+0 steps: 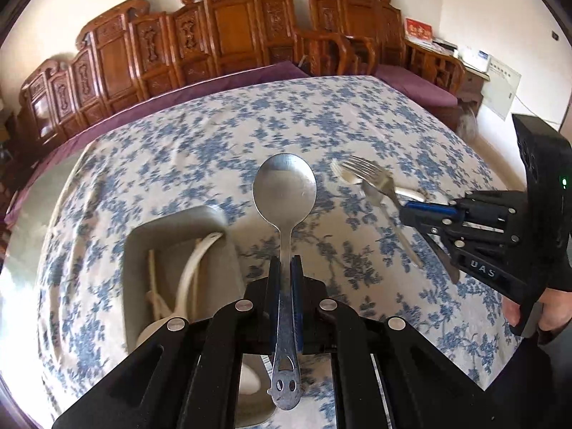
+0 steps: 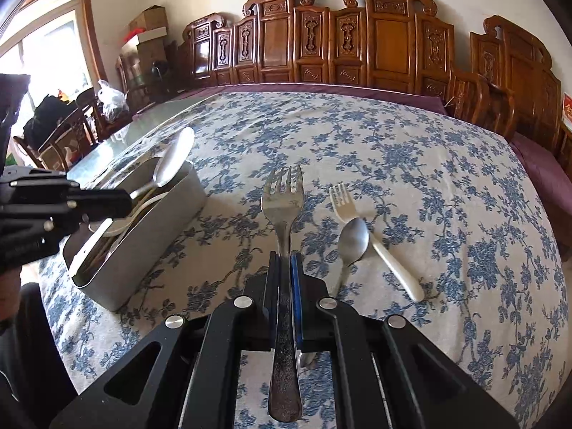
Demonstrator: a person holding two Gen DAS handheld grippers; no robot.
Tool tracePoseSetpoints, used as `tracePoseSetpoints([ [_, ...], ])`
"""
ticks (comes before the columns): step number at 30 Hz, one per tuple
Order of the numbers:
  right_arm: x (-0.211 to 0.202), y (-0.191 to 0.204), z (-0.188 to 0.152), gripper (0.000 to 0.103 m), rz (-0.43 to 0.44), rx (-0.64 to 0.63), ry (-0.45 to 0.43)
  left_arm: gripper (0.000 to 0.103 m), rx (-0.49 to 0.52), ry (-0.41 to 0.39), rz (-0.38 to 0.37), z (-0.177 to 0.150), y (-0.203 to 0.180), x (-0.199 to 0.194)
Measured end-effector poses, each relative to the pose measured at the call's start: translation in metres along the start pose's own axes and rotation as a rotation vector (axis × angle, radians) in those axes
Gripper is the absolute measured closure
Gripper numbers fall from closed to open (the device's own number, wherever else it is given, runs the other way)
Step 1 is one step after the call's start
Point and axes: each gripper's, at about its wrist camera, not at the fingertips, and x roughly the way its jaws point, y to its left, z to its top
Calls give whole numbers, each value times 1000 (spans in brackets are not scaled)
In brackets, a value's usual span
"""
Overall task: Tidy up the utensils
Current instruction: 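Carry the metal spoon into the tray and open the left tool while the right tool holds the fork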
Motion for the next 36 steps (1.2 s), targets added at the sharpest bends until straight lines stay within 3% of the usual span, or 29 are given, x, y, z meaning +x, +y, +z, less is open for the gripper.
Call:
tracePoseSetpoints([
  [11,-4,25,-6,95,-1,-37,6,98,-61,24,57,-20,41,1],
  [20,7,26,-7,95,-3,-48,28,98,-106,91,78,-26,65,34],
  [36,13,23,-7,95,15,-47,35,97,-95,152,96,-26,59,64],
])
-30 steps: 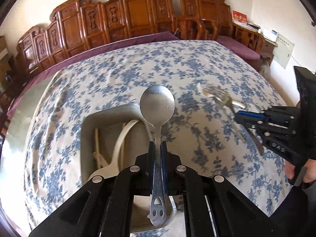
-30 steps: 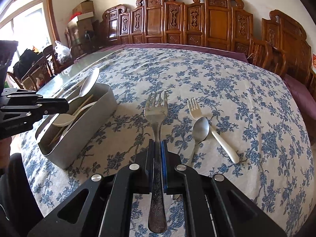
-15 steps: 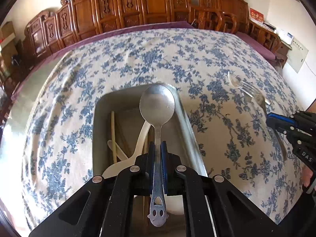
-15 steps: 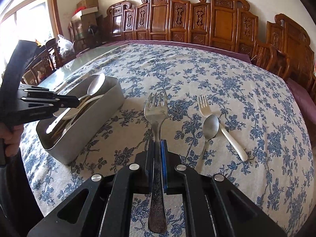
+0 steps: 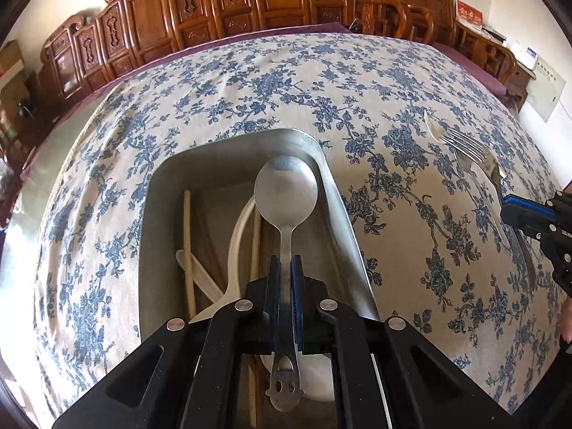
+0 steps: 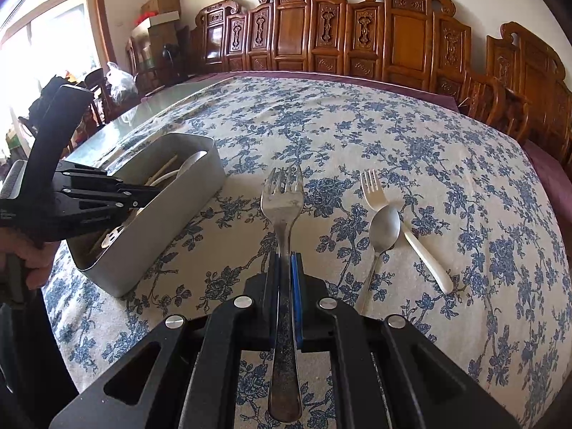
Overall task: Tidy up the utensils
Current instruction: 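Carry the metal spoon into the tray and open the left tool while the right tool holds the fork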
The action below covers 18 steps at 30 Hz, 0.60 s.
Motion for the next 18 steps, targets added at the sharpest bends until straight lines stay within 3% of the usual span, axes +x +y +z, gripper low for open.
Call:
tracePoseSetpoints([
  [4,0,0,-1,95,1,-4,1,97,-7,9,1,-2,3,0],
  [18,-7,24,5,95,28,-15,-13,97,-16,-81,-21,-10,16,-35],
])
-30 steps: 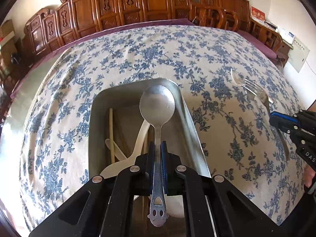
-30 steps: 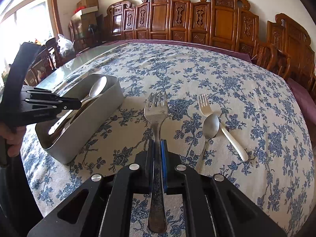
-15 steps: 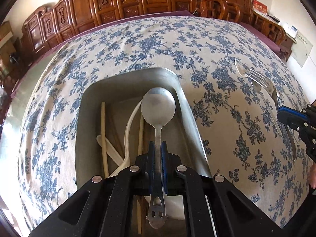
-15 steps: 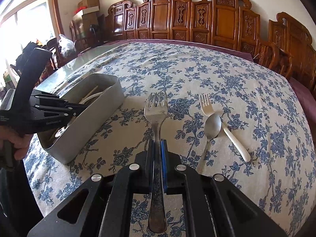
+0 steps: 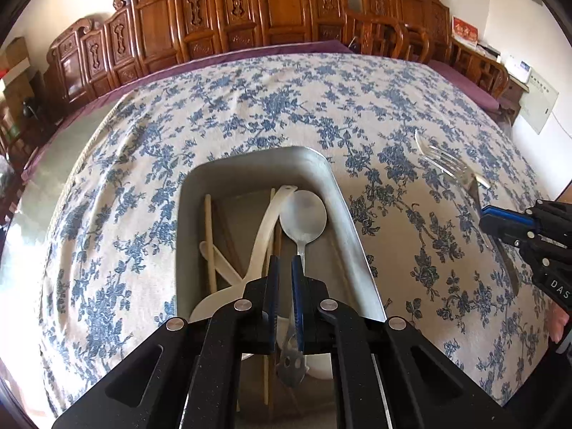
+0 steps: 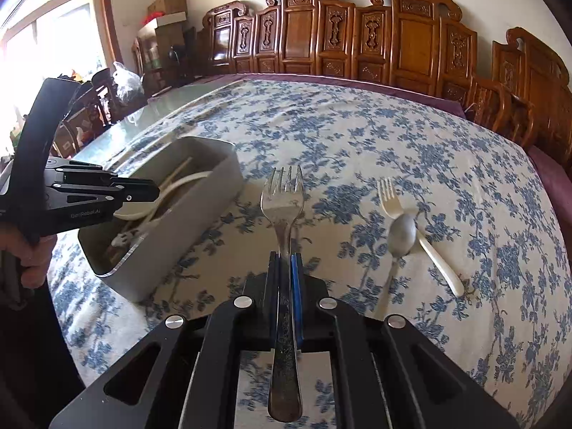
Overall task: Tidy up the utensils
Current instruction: 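Carry the metal spoon into the tray and open the left tool while the right tool holds the fork, then lower the metal fork into the tray and open the right tool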
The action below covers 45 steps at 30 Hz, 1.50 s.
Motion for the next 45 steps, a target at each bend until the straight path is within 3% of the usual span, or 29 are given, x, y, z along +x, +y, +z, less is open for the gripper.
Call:
tracePoseSetpoints([
  [19,1,66,16,95,32,-89,12,94,-77,-81,-22,-19,54,-35],
  [32,14,108,45,95,59,-108,2,93,-132,-144,15,-16,86,-54],
  [45,57,123,72,95,79,-25,35,93,-172,-144,32,-15,108,-52],
])
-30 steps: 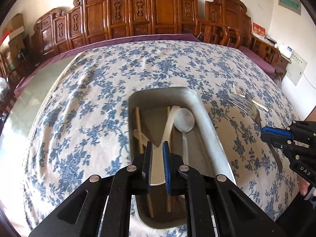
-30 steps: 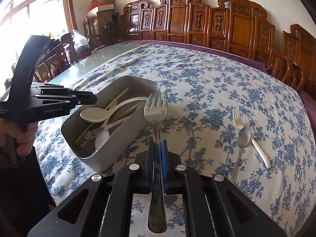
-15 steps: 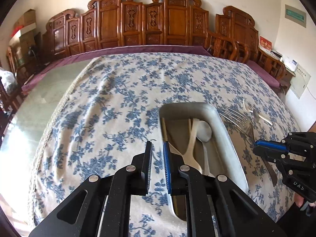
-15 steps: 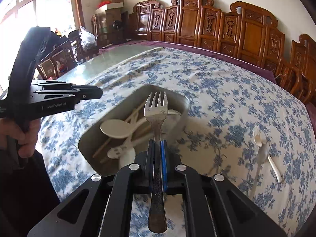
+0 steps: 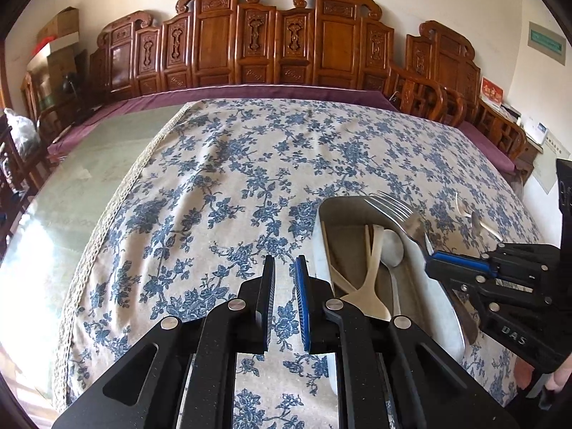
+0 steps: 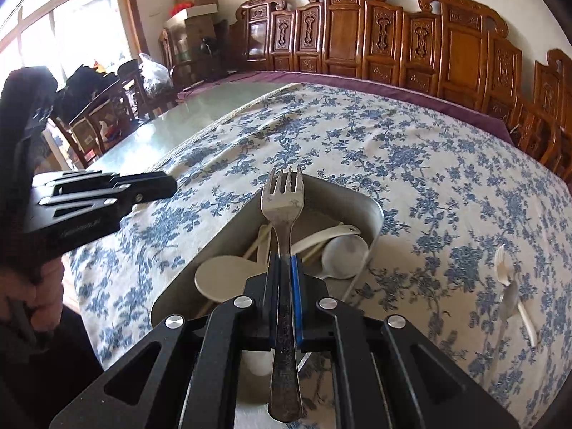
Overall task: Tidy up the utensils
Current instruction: 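Lower the metal fork into the tray and open the right tool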
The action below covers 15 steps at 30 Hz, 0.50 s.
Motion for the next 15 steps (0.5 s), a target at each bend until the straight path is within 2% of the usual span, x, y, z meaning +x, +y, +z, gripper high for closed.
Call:
tracePoseSetpoints([
  [8,26,2,8,95,25,82,28,93,-3,12,3,-1,1,5],
  [15,45,3,2,95,-14,99,67,93,-3,16,4,0,1,6],
])
